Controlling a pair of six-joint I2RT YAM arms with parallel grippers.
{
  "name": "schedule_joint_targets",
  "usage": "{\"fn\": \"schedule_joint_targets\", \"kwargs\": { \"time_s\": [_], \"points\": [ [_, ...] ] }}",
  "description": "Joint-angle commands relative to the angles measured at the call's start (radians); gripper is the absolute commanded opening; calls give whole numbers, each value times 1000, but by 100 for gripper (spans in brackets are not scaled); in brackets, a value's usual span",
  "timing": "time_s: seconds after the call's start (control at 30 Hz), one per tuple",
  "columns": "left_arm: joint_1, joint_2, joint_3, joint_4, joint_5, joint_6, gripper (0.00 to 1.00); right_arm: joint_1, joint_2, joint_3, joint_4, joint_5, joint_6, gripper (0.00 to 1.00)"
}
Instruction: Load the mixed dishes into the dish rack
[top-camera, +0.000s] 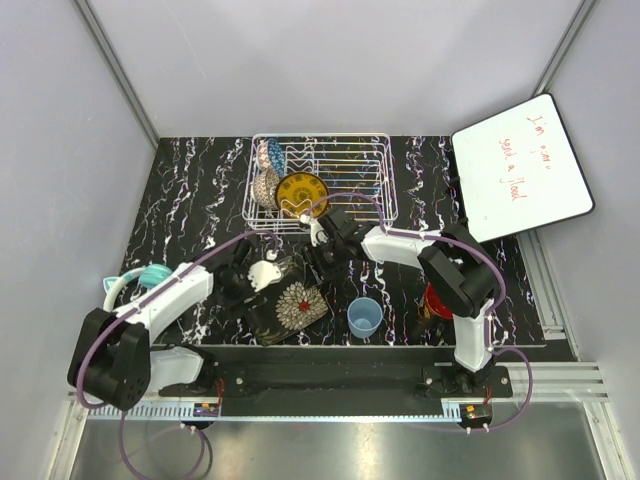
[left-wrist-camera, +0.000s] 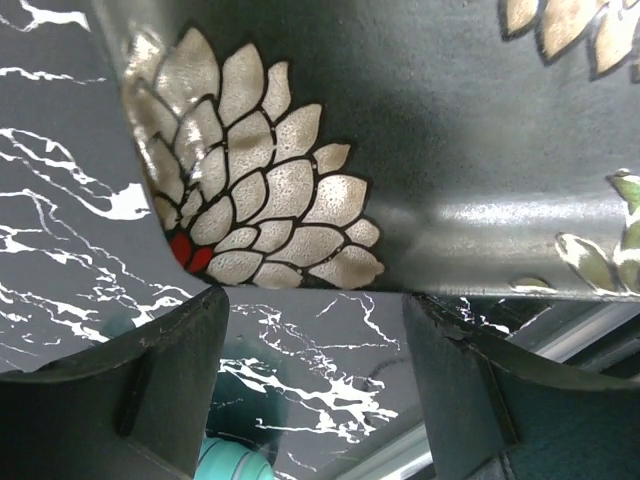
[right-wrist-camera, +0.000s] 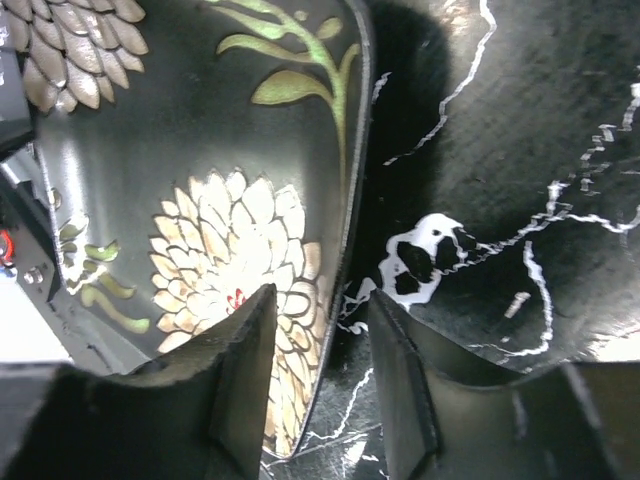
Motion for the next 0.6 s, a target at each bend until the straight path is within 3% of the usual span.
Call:
{"fn": "schedule_joint_targets", "kwargs": {
  "time_s": [0.0,0.1,0.23,0.57],
  "points": [
    [-34,45,12,67,-6,-49,73,4,9,-2,39,-81,20,46],
    [-60,82,11,96,-1,-67,73,4,18,12,46,-127,26,39],
    [-74,99,38,75,-13,-69,69,4,24,13,43,-131,31,38],
    [-67,-120,133,-121,-41,-8,72,4,37,10,43,-112,31,40]
  ]
}}
